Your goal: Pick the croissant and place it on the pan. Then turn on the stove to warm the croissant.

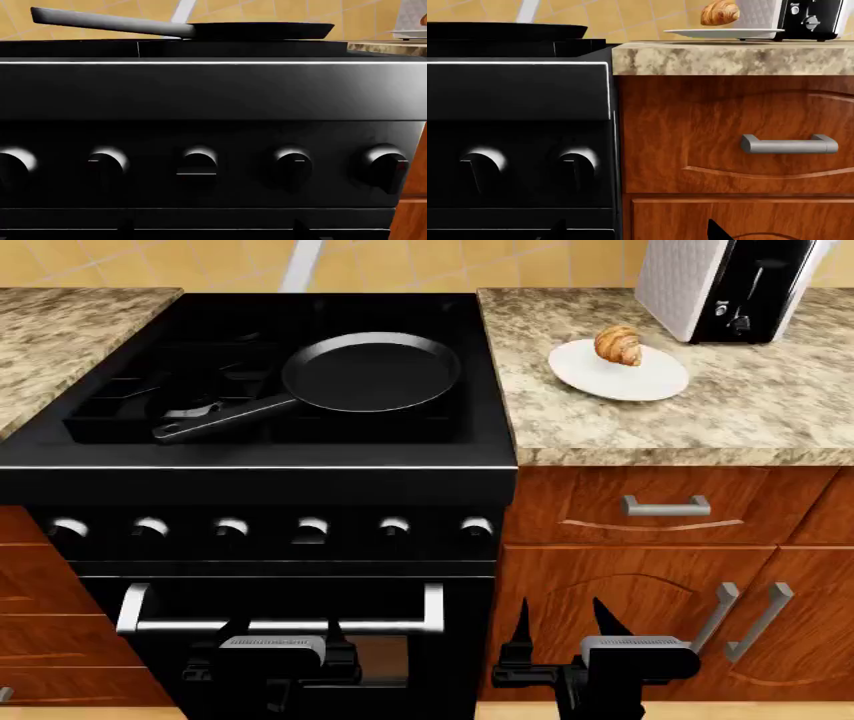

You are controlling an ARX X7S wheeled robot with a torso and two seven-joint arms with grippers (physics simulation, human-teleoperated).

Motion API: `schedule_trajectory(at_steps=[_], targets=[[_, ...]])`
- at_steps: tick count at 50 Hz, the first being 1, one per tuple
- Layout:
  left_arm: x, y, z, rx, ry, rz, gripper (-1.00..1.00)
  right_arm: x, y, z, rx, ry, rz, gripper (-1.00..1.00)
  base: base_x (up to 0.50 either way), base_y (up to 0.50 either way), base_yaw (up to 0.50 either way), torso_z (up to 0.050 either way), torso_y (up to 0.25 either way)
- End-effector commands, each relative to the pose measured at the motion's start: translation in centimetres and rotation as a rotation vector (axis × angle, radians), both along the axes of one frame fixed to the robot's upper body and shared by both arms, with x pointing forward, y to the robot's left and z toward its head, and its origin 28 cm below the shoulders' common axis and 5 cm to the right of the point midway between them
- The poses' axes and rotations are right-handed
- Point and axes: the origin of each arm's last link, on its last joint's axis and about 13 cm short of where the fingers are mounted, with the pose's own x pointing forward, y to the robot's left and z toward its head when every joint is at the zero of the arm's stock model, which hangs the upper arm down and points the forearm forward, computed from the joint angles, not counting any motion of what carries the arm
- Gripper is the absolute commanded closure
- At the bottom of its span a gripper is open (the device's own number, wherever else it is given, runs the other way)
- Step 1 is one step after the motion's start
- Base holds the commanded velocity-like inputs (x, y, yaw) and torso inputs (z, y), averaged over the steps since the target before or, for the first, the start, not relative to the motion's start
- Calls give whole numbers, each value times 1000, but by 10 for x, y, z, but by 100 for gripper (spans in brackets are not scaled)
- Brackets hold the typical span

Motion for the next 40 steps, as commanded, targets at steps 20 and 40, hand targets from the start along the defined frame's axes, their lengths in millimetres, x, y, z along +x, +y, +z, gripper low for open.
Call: schedule_trajectory(at_steps=[20, 40], targets=[[0, 1, -1, 20, -7, -1, -100, 1, 0, 0, -1, -7, -12, -100, 0, -12, 0, 0, 0], [0, 1, -1, 12, -8, 5, -100, 1, 0, 0, -1, -12, -15, -100, 68, -491, 0, 0, 0]])
